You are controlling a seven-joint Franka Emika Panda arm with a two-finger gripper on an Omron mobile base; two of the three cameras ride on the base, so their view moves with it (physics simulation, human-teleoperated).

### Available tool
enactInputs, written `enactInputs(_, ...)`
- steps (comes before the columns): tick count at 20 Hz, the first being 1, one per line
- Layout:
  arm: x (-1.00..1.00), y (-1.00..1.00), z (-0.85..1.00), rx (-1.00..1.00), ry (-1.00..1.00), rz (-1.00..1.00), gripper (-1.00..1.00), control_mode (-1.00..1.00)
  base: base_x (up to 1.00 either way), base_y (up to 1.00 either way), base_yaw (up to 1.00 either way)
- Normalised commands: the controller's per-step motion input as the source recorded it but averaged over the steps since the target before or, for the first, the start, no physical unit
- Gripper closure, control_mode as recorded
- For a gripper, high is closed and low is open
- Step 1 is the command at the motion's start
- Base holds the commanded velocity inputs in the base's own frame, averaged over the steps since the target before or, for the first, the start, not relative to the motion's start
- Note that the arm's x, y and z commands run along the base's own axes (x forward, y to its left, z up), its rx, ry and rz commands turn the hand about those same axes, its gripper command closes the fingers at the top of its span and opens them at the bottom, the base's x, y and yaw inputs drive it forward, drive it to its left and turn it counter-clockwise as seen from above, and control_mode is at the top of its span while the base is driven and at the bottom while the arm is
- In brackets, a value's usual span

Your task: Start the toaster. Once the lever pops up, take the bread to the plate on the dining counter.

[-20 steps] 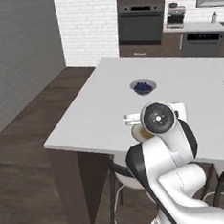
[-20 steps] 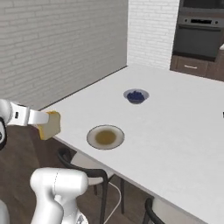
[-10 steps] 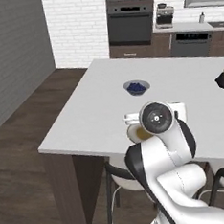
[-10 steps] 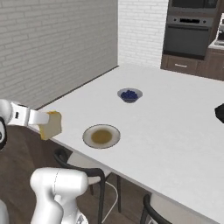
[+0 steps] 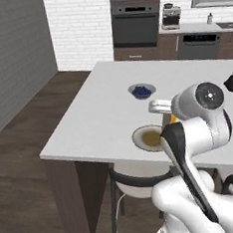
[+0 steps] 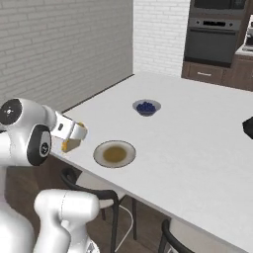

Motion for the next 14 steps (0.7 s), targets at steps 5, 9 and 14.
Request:
enactInputs(5,0.87,-0.77,-0.01,0.27,0.01,0.27,1.0,-1.0,0.0,0.0,0.0)
enactInputs(9,0.69,-0.65,-0.46,0.23,0.01,0.27,1.0,-1.0,0.0,0.0,0.0)
enactInputs(14,0.3,-0.3,-0.41,0.25,-0.03,0.25,1.0,-1.0,0.0,0.0,0.0)
